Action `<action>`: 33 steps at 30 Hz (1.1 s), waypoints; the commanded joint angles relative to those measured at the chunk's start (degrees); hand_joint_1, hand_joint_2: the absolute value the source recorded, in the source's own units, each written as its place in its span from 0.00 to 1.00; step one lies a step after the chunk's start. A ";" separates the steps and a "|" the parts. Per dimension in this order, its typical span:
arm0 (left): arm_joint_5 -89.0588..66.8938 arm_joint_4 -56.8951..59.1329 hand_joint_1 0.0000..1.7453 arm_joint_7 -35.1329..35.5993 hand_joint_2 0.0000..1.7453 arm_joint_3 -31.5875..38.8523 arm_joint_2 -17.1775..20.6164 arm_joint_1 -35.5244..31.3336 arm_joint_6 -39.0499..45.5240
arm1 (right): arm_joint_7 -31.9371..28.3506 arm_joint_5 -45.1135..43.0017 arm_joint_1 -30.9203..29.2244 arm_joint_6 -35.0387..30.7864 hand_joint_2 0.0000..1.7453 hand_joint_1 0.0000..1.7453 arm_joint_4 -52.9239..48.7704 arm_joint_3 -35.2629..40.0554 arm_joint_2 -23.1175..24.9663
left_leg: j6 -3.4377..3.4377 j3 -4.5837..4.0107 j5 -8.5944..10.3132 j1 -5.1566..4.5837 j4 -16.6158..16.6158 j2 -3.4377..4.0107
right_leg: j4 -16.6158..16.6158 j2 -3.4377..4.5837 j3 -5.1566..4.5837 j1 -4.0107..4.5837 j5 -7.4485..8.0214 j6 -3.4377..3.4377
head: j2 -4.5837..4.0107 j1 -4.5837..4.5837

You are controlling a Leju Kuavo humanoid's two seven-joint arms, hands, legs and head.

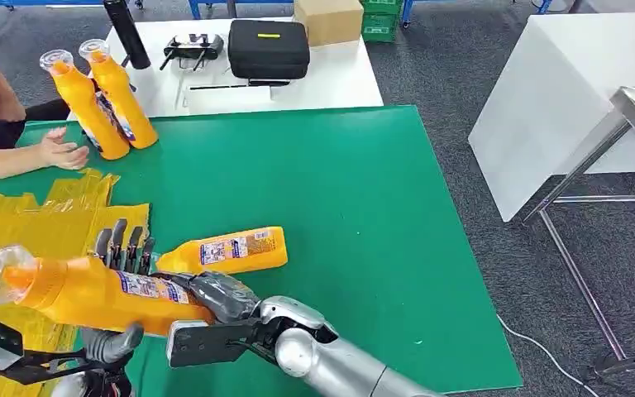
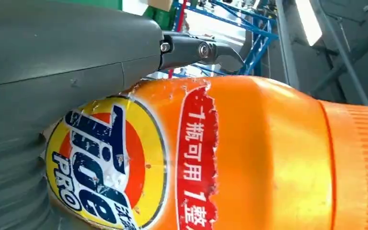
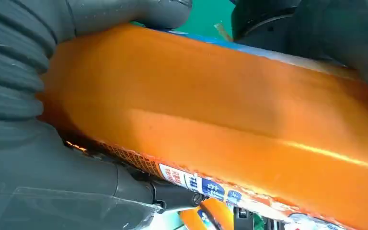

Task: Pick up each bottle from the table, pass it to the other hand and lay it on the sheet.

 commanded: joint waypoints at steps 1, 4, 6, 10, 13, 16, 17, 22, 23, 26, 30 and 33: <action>0.18 3.48 1.00 0.10 1.00 -2.09 -0.33 -4.09 -0.57 | -0.24 1.06 -0.33 0.31 1.00 1.00 5.65 6.36 -0.09 | -0.11 0.20 -0.04 0.03 -0.03 -0.16 | -0.04 -0.17 0.27 0.02 -0.10 -0.04 | 0.00 0.00; 0.35 3.44 1.00 -0.13 1.00 -1.95 -0.50 -4.21 -0.93 | -0.24 1.02 -0.60 0.07 1.00 1.00 5.97 5.63 -0.53 | -0.11 0.19 -0.03 0.05 -0.03 -0.17 | -0.05 -0.19 0.27 0.04 -0.09 -0.04 | 0.00 0.00; 0.46 3.34 1.00 -0.32 1.00 -1.73 -0.65 -4.30 -1.10 | -0.32 0.86 -0.77 -0.37 1.00 1.00 5.77 4.53 -0.99 | -0.13 0.22 -0.04 0.05 -0.02 -0.20 | -0.05 -0.22 0.31 0.04 -0.11 -0.04 | 0.00 0.00; 0.42 2.76 1.00 -0.73 1.00 -1.09 -0.89 -4.35 -1.01 | -0.20 0.36 -1.24 -1.34 1.00 1.00 5.77 1.94 -1.81 | -0.17 0.25 -0.10 0.08 0.07 -0.24 | 0.01 -0.27 0.36 0.07 -0.17 -0.05 | 0.00 0.02; -1.80 1.60 1.00 -1.44 1.00 0.15 -0.82 -4.45 0.77 | 0.31 0.66 -2.19 -2.92 1.00 1.00 6.61 -1.67 -2.62 | -0.11 0.16 -0.02 0.05 0.01 -0.24 | -0.03 -0.26 0.25 0.04 -0.10 -0.02 | 0.00 0.00; -3.07 0.74 1.00 -1.96 1.00 1.40 -0.09 -4.48 1.83 | 0.34 0.68 -3.26 -3.56 1.00 0.86 6.62 -4.02 -3.63 | -0.10 0.13 -0.03 0.05 0.05 -0.18 | 0.00 -0.20 0.23 0.04 -0.08 -0.02 | 0.00 0.00; -3.07 0.74 1.00 -1.96 1.00 1.40 -0.09 -4.48 1.83 | 0.34 0.68 -3.26 -3.56 1.00 0.86 6.62 -4.02 -3.63 | -0.15 0.19 -0.10 0.06 0.14 -0.20 | 0.07 -0.22 0.30 0.05 -0.16 -0.03 | 0.00 -0.02; -30.31 -1.27 1.00 -5.67 1.00 7.10 0.76 -8.29 25.11 | 3.82 3.19 -6.35 -7.97 1.00 0.00 5.85 -10.68 -6.06 | -0.11 0.11 -0.04 0.07 0.08 -0.16 | 0.02 -0.18 0.22 0.06 -0.07 -0.02 | 0.00 0.00; -37.29 -0.17 1.00 -4.75 1.00 8.72 1.09 -10.52 31.56 | 4.44 3.06 -7.53 -7.31 1.00 0.00 6.05 -12.44 -6.68 | -0.09 -0.02 0.02 0.06 0.08 -0.20 | 0.04 -0.21 0.08 0.06 -0.03 -0.01 | 0.00 -0.02; -51.00 3.75 1.00 -2.83 1.00 11.74 3.07 -14.77 44.38 | 4.46 3.80 -9.81 -4.99 1.00 0.00 6.80 -15.73 -7.77 | -0.07 -0.10 0.11 0.04 0.10 -0.32 | 0.09 -0.30 0.01 0.04 0.01 -0.01 | 0.00 0.02; -67.07 8.38 1.00 2.74 1.00 12.77 6.34 -16.39 57.69 | 4.76 5.26 -10.06 -4.59 1.00 0.00 6.88 -15.79 -8.54 | -0.16 0.03 0.17 0.02 0.01 -0.02 | 0.03 -0.04 0.04 0.01 0.21 -0.16 | 0.00 -0.02; -71.86 13.84 1.00 4.78 1.00 13.05 8.09 -19.05 60.92 | 4.89 5.86 -10.52 -4.24 1.00 0.00 9.65 -15.25 -8.23 | -0.24 0.13 0.18 0.04 0.04 -0.15 | 0.07 -0.19 0.18 0.02 0.12 -0.17 | 0.00 0.00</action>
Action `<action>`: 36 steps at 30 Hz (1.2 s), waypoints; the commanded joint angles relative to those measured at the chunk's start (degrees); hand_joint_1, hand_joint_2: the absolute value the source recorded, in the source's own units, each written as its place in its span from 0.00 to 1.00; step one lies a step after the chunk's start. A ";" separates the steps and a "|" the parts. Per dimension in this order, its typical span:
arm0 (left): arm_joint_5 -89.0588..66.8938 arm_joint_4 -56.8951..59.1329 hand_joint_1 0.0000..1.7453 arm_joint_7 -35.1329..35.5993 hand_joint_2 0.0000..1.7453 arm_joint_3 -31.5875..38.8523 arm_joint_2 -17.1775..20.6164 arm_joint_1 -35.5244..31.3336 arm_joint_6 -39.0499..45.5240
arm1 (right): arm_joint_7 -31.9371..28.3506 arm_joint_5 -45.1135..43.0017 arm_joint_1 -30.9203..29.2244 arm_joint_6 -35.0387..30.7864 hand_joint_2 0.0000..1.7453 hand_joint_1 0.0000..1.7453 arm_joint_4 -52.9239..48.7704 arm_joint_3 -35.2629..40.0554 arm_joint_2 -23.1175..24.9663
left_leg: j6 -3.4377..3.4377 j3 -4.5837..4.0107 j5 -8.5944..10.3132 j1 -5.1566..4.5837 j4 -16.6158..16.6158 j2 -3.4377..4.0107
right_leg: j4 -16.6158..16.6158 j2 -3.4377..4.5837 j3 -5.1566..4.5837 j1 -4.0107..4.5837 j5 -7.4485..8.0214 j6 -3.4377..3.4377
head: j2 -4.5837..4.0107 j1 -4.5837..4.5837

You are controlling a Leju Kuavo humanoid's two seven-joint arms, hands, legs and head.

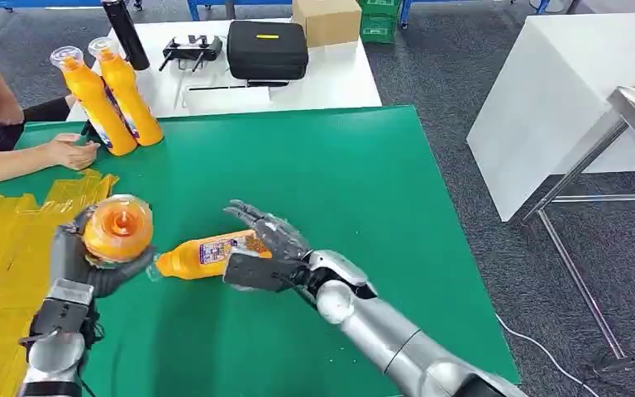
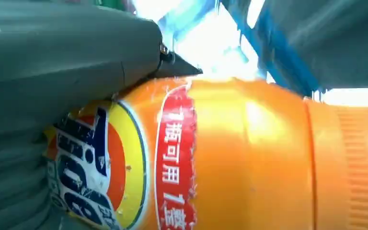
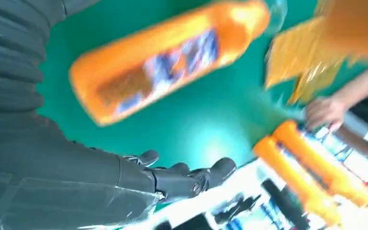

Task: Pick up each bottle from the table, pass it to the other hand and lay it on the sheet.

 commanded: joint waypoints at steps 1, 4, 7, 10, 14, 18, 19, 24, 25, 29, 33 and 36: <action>-15.46 15.07 1.00 6.17 1.00 3.86 5.51 -9.01 11.05 | 0.66 1.86 -4.56 1.22 1.00 0.00 7.10 -1.72 -2.42 | -0.11 0.09 0.02 0.04 -0.01 -0.15 | 0.01 -0.15 0.15 0.03 -0.07 -0.05 | 0.00 0.02; -15.64 15.44 1.00 6.26 1.00 3.79 5.46 -9.13 11.14 | 0.63 1.95 -4.58 1.20 1.00 0.00 7.54 -1.58 -2.28 | -0.10 0.11 -0.01 0.04 -0.01 -0.07 | 0.02 -0.07 0.15 0.01 -0.07 -0.03 | 0.00 0.00; -17.31 15.38 1.00 7.51 1.00 3.01 5.38 -8.66 12.27 | 0.59 2.11 -4.65 0.99 1.00 0.00 8.40 -1.52 -1.84 | -0.15 0.15 -0.09 0.05 0.09 -0.08 | 0.10 -0.09 0.22 0.03 -0.15 -0.04 | 0.00 0.00; -22.68 18.78 1.00 10.49 1.00 1.20 6.26 -9.14 13.25 | 0.67 2.85 -5.13 1.22 1.00 0.00 11.38 -0.65 -0.98 | -0.17 0.13 -0.13 0.08 0.17 -0.07 | 0.14 -0.08 0.23 0.05 -0.19 -0.03 | 0.00 0.02; -26.63 22.53 1.00 13.38 1.00 -0.11 7.14 -10.74 13.19 | 0.66 3.22 -5.31 1.36 1.00 0.00 13.26 0.00 -0.40 | -0.09 -0.01 0.01 0.00 -0.02 -0.11 | 0.02 -0.10 0.05 0.00 -0.06 -0.03 | 0.00 0.02; -26.71 22.94 1.00 13.44 1.00 -0.13 7.19 -11.03 13.25 | 0.67 3.22 -5.36 1.34 1.00 0.00 13.39 0.05 -0.36 | -0.11 -0.03 -0.02 0.02 0.03 -0.09 | 0.06 -0.09 0.03 0.02 -0.09 -0.04 | 0.00 0.00; -26.72 22.92 1.00 13.44 1.00 -0.21 7.23 -11.07 13.22 | 0.66 3.23 -5.46 1.32 1.00 0.00 13.38 0.02 -0.42 | -0.15 0.01 -0.08 0.05 0.09 -0.07 | 0.10 -0.07 0.07 0.04 -0.14 -0.05 | 0.00 0.00; -35.17 29.70 1.00 21.73 1.00 -2.17 9.26 -14.43 9.21 | 1.15 4.58 -5.83 2.39 1.00 0.00 15.21 1.63 0.03 | -0.15 -0.01 -0.09 0.06 0.11 -0.07 | 0.11 -0.08 0.06 0.05 -0.15 -0.05 | 0.00 0.02; -35.23 33.60 1.00 22.26 1.00 -2.67 9.57 -16.74 7.94 | 1.20 4.90 -5.92 2.61 1.00 0.00 16.22 2.08 0.51 | -0.10 -0.07 0.00 0.03 0.02 -0.13 | 0.06 -0.13 -0.01 0.02 -0.08 -0.03 | 0.00 0.02; -39.18 50.36 1.00 27.14 1.00 -5.05 10.98 -25.37 4.34 | 1.43 7.25 -6.74 2.08 1.00 0.00 19.73 4.59 2.69 | -0.23 -0.03 0.01 0.09 0.12 -0.32 | 0.18 -0.32 0.08 0.09 -0.15 -0.11 | 0.00 0.02; -38.44 57.85 1.00 26.68 1.00 -5.44 11.30 -28.97 1.64 | 1.66 8.49 -6.81 1.29 1.00 0.00 20.97 5.60 4.16 | -0.12 -0.13 0.12 0.05 0.00 -0.07 | 0.07 -0.06 -0.08 0.02 -0.02 -0.07 | 0.00 0.00; -39.02 59.52 1.00 27.06 1.00 -6.28 11.15 -30.17 0.81 | 2.15 9.46 -7.15 0.92 1.00 0.00 22.01 6.29 4.57 | -0.21 -0.13 0.06 0.12 0.11 -0.07 | 0.18 -0.10 -0.08 0.10 -0.02 -0.21 | 0.00 0.02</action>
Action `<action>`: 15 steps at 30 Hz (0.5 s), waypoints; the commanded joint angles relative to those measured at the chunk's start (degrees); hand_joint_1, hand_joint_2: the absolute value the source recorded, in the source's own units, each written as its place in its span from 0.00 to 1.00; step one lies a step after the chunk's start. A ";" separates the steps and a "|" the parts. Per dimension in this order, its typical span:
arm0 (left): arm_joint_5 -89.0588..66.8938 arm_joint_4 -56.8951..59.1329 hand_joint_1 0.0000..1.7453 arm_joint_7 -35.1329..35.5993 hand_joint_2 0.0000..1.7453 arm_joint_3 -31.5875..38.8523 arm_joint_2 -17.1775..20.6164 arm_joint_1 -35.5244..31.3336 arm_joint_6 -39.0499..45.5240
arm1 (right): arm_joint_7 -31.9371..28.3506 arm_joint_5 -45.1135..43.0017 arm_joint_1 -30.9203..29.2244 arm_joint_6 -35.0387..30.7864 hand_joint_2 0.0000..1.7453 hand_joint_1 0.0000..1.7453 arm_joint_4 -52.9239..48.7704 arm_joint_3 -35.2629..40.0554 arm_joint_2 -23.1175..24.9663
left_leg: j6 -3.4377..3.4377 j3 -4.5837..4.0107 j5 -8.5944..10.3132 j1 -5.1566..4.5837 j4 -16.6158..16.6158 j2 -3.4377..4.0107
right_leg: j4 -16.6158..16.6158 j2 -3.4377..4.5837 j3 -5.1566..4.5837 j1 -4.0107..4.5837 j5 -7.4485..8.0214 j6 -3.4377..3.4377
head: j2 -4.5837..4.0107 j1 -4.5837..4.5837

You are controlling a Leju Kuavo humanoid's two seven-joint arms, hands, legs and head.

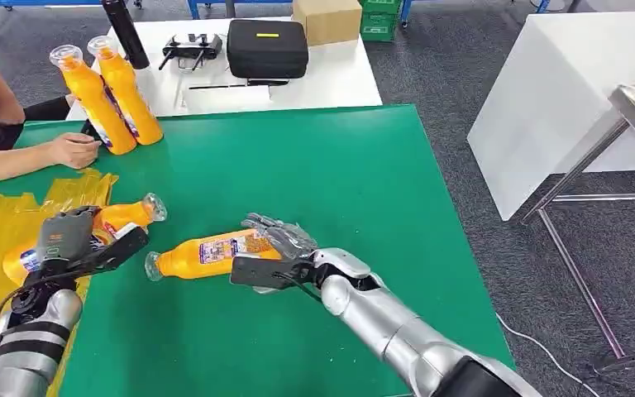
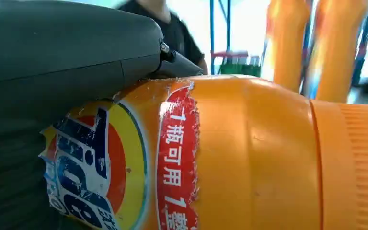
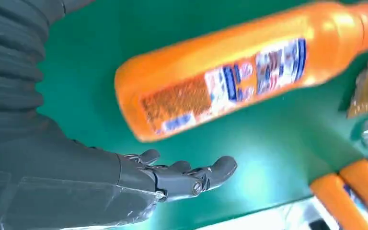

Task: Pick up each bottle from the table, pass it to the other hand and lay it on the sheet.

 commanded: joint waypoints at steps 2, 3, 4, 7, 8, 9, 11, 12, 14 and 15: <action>-1.02 22.92 0.71 2.01 1.00 -4.84 1.42 -11.89 -5.71 | 1.30 3.39 -3.60 -1.97 1.00 0.00 9.02 5.74 2.63 | -0.12 0.09 -0.06 0.05 0.08 -0.06 | 0.08 -0.10 0.16 0.05 -0.12 -0.02 | 0.00 0.00; -1.49 23.43 0.00 2.71 1.00 -5.25 1.57 -12.14 -6.36 | 1.38 3.76 -3.58 -2.23 1.00 0.00 9.25 5.85 2.88 | -0.15 0.16 -0.10 0.05 0.10 -0.06 | 0.10 -0.11 0.23 0.05 -0.17 -0.03 | 0.00 0.00; -1.39 24.01 0.00 2.84 1.00 -5.26 1.64 -12.34 -7.23 | 1.48 4.26 -3.58 -2.53 1.00 0.00 9.39 6.10 3.02 | -0.17 0.16 -0.13 0.06 0.14 -0.05 | 0.13 -0.09 0.24 0.06 -0.19 -0.03 | 0.00 0.00; -1.61 25.57 0.00 2.95 1.00 -5.83 1.74 -13.04 -8.99 | 1.96 5.30 -3.65 -2.96 1.00 0.00 10.17 6.55 3.74 | -0.15 0.10 -0.11 0.05 0.11 -0.01 | 0.11 -0.02 0.18 0.05 -0.15 -0.03 | 0.00 0.00; -1.71 26.11 0.00 2.80 1.00 -6.17 1.70 -13.34 -9.55 | 2.25 6.05 -3.78 -3.17 1.00 0.00 10.79 7.00 4.05 | -0.18 0.15 -0.14 0.04 0.13 0.06 | 0.14 0.05 0.20 0.05 -0.17 -0.05 | 0.00 -0.02; -1.76 26.33 0.00 2.83 1.00 -6.33 1.60 -13.49 -9.67 | 2.44 6.61 -3.80 -3.48 1.00 0.00 11.12 7.34 4.25 | -0.13 0.07 -0.05 0.01 0.04 0.04 | 0.06 0.04 0.12 0.03 -0.07 -0.03 | 0.00 0.02; -1.72 26.49 0.00 2.47 1.00 -6.56 1.42 -13.75 -9.88 | 2.90 7.69 -3.79 -3.91 1.00 0.00 11.81 8.11 4.61 | -0.19 0.15 -0.10 0.03 0.09 0.06 | 0.12 0.05 0.21 0.04 -0.12 -0.06 | 0.00 0.00; -1.51 26.55 0.00 1.92 1.00 -6.74 1.28 -13.90 -10.23 | 3.31 8.64 -3.80 -4.46 1.00 0.00 12.58 8.69 4.93 | -0.21 0.17 -0.10 0.02 0.11 -0.02 | 0.14 -0.03 0.23 0.04 -0.16 -0.06 | 0.00 -0.02; -0.87 26.39 0.00 1.14 1.00 -6.64 1.21 -13.90 -10.65 | 4.03 10.21 -3.81 -6.06 1.00 0.00 13.29 9.49 5.19 | -0.16 0.11 -0.04 0.02 0.05 -0.02 | 0.08 -0.02 0.17 0.04 -0.08 -0.05 | 0.00 -0.02; -0.87 26.39 0.00 1.14 1.00 -6.64 1.21 -13.90 -10.65 | 4.03 10.21 -3.81 -6.06 1.00 0.00 13.29 9.49 5.19 | -0.12 0.09 -0.01 0.00 0.01 -0.02 | 0.05 -0.01 0.13 0.02 -0.05 -0.03 | 0.00 0.00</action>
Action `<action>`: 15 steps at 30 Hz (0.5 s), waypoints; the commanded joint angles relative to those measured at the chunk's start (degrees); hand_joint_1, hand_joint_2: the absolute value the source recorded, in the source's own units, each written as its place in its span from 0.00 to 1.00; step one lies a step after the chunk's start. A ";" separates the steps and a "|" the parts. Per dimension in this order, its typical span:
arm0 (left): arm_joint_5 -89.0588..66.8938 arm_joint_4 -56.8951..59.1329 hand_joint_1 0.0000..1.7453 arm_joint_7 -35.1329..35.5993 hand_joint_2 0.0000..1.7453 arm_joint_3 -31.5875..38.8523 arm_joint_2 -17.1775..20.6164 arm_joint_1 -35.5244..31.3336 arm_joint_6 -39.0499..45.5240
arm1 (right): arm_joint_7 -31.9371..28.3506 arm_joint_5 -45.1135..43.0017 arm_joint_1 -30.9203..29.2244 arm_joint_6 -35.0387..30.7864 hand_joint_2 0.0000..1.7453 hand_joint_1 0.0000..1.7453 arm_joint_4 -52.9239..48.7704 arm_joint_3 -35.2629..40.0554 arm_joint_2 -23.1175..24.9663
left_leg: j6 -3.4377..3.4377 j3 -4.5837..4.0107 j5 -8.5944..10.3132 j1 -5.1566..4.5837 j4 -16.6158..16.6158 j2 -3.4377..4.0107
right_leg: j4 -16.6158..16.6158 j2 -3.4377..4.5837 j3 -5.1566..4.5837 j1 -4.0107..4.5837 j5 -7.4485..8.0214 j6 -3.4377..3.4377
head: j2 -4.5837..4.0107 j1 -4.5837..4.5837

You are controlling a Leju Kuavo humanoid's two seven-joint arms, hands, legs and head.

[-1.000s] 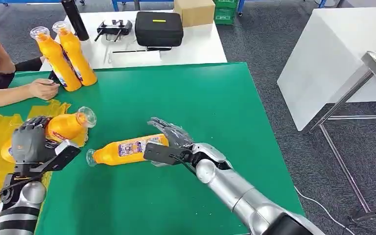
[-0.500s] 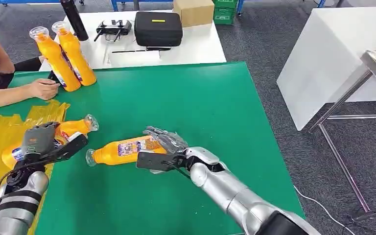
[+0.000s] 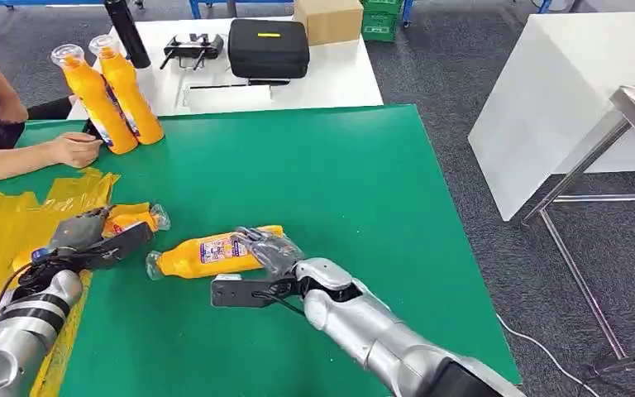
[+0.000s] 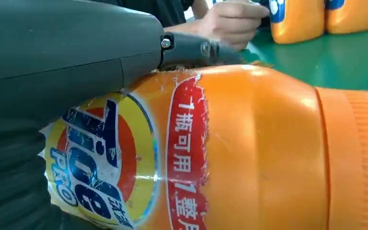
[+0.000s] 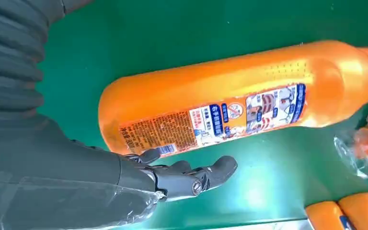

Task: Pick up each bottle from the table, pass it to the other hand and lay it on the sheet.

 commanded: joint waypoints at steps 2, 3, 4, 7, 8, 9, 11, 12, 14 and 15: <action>1.09 6.69 0.00 -1.74 1.00 -3.07 -0.08 -2.61 -1.96 | 2.38 4.94 -3.19 -3.88 1.00 0.00 8.13 6.05 1.63 | -0.15 0.20 -0.07 0.03 0.06 0.04 | 0.09 0.03 0.18 0.02 -0.09 -0.04 | 0.00 0.02; 1.59 6.48 0.00 -2.18 1.00 -3.14 -0.04 -2.47 -2.40 | 3.08 6.03 -3.33 -4.86 1.00 0.00 8.45 6.16 1.73 | -0.13 0.14 0.00 0.01 0.01 0.03 | 0.07 0.02 0.11 0.00 -0.04 -0.02 | 0.00 0.00; 2.38 6.26 0.00 -2.89 1.00 -2.91 -0.03 -2.27 -2.70 | 3.83 7.14 -3.48 -5.97 1.00 0.00 8.57 6.40 1.71 | -0.19 0.18 -0.01 0.03 0.04 0.02 | 0.10 0.01 0.16 0.02 -0.07 -0.03 | 0.00 0.02; 4.60 5.35 0.00 -4.72 1.00 -2.97 0.20 -1.48 -3.69 | 6.99 11.59 -4.12 -8.53 1.00 0.00 9.80 6.61 1.85 | -0.20 0.21 -0.02 0.03 0.07 0.05 | 0.17 0.05 0.17 0.02 -0.10 -0.03 | 0.00 0.00; 4.60 5.35 0.00 -4.72 1.00 -2.97 0.20 -1.48 -3.69 | 6.99 11.59 -4.12 -8.53 1.00 0.00 9.80 6.61 1.85 | -0.20 0.21 -0.02 0.03 0.07 0.05 | 0.17 0.05 0.17 0.02 -0.10 -0.03 | 0.00 0.00; 4.60 5.35 0.00 -4.72 1.00 -2.97 0.20 -1.48 -3.69 | 6.99 11.59 -4.12 -8.53 1.00 0.00 9.80 6.61 1.85 | -0.20 0.21 -0.02 0.03 0.07 0.05 | 0.17 0.05 0.17 0.02 -0.10 -0.03 | 0.00 0.00; 5.28 5.07 0.00 -5.28 1.00 -3.47 0.19 -1.46 -4.10 | 8.29 13.73 -4.34 -9.05 1.00 0.00 10.65 6.52 1.94 | -0.16 0.16 0.04 0.00 0.02 0.05 | 0.15 0.05 0.10 -0.01 -0.05 -0.02 | 0.00 0.00; 8.24 4.36 0.00 -7.77 1.00 -4.46 -0.50 -2.17 -6.14 | 11.14 18.15 -4.83 -9.15 1.00 0.00 14.00 6.07 2.22 | -0.16 0.13 0.07 0.00 0.01 0.02 | 0.14 0.03 0.09 -0.01 -0.04 -0.01 | 0.00 0.02; 10.06 4.00 0.00 -9.18 1.00 -4.48 -0.61 -2.31 -7.63 | 11.82 19.39 -4.85 -9.68 1.00 0.00 14.78 6.03 2.21 | -0.18 0.19 0.05 0.02 0.03 -0.08 | 0.14 -0.07 0.17 0.01 -0.08 -0.02 | 0.00 0.02; 12.22 3.31 0.00 -10.88 1.00 -4.80 -0.23 -2.23 -9.49 | 11.54 19.75 -4.79 -9.47 1.00 0.00 15.42 5.27 2.31 | -0.22 0.22 0.03 0.03 0.06 -0.13 | 0.16 -0.12 0.22 0.02 -0.12 -0.03 | 0.00 0.00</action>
